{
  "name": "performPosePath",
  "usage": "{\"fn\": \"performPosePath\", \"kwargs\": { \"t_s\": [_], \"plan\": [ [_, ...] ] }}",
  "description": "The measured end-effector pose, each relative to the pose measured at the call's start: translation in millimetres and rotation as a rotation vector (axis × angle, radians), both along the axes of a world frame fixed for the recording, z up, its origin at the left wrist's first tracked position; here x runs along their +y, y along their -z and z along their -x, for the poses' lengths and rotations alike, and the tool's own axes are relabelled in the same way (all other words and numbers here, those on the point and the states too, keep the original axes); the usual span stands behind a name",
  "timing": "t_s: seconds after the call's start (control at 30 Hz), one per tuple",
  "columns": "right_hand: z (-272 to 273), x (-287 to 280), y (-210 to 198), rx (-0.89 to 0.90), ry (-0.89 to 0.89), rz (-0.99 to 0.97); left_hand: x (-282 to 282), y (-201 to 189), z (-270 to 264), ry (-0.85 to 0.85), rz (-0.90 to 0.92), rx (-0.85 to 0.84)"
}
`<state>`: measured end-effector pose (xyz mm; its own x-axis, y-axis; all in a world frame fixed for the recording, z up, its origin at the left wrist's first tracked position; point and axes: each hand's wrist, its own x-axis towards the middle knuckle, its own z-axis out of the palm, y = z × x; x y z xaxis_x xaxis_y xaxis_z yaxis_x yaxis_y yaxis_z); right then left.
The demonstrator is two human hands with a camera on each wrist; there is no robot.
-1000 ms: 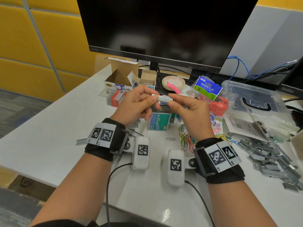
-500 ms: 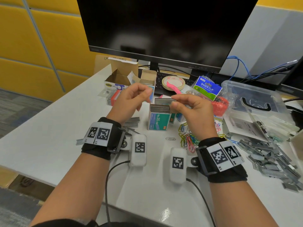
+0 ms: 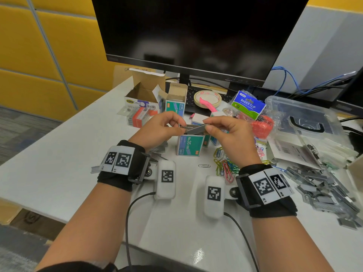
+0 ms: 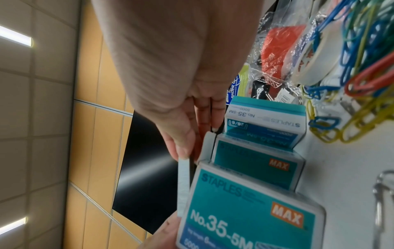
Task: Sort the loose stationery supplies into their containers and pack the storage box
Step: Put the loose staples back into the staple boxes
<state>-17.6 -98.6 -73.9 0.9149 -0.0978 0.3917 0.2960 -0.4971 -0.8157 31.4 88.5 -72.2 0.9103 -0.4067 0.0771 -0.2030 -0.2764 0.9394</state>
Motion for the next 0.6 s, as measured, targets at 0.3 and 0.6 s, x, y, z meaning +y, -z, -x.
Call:
{"fn": "performPosePath", "kwargs": {
  "t_s": [0.3,0.6],
  "plan": [
    [2.1,10.6,0.6,-0.066,-0.002,0.123,0.0,-0.6,0.3,-0.009,0.089,0.120],
    [1.3,7.9,0.2,-0.011,-0.007,0.148,1.9,2.3,-2.1,-0.020,0.077,0.050]
  ]
}}
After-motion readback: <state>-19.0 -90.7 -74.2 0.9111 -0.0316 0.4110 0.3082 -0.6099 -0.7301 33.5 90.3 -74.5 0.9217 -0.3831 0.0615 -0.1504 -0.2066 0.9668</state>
